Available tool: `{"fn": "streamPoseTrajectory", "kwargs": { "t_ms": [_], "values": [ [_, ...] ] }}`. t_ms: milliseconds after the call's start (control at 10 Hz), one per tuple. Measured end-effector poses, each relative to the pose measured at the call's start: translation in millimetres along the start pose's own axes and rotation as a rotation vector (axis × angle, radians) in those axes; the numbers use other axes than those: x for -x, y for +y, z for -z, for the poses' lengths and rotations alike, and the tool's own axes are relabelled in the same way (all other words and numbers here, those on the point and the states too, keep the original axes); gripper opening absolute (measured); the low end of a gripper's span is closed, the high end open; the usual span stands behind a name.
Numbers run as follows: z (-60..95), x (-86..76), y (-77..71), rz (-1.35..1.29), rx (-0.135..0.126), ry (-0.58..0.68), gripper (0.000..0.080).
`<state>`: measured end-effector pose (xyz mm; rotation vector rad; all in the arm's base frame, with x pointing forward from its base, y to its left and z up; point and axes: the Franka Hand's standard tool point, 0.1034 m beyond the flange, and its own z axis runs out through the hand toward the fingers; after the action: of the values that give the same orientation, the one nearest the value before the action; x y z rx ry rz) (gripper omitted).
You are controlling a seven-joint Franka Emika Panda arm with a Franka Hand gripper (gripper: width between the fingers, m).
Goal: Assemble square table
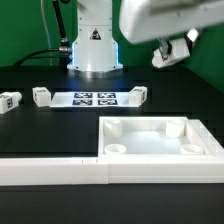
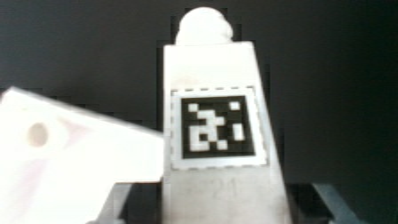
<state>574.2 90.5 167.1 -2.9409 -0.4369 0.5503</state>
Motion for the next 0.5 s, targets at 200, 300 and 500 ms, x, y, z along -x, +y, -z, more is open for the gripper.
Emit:
{"fn": "streamPoseTrajectory", "kwargs": {
  "t_ms": [200, 300, 500],
  "values": [
    [0.2, -8.3, 4.2, -0.005, 0.034, 0.147, 0.0294],
    [1.9, -9.9, 6.8, -0.007, 0.051, 0.219, 0.0294],
    [2.0, -14.9, 11.6, -0.012, 0.08, 0.367, 0.0294]
  ]
}}
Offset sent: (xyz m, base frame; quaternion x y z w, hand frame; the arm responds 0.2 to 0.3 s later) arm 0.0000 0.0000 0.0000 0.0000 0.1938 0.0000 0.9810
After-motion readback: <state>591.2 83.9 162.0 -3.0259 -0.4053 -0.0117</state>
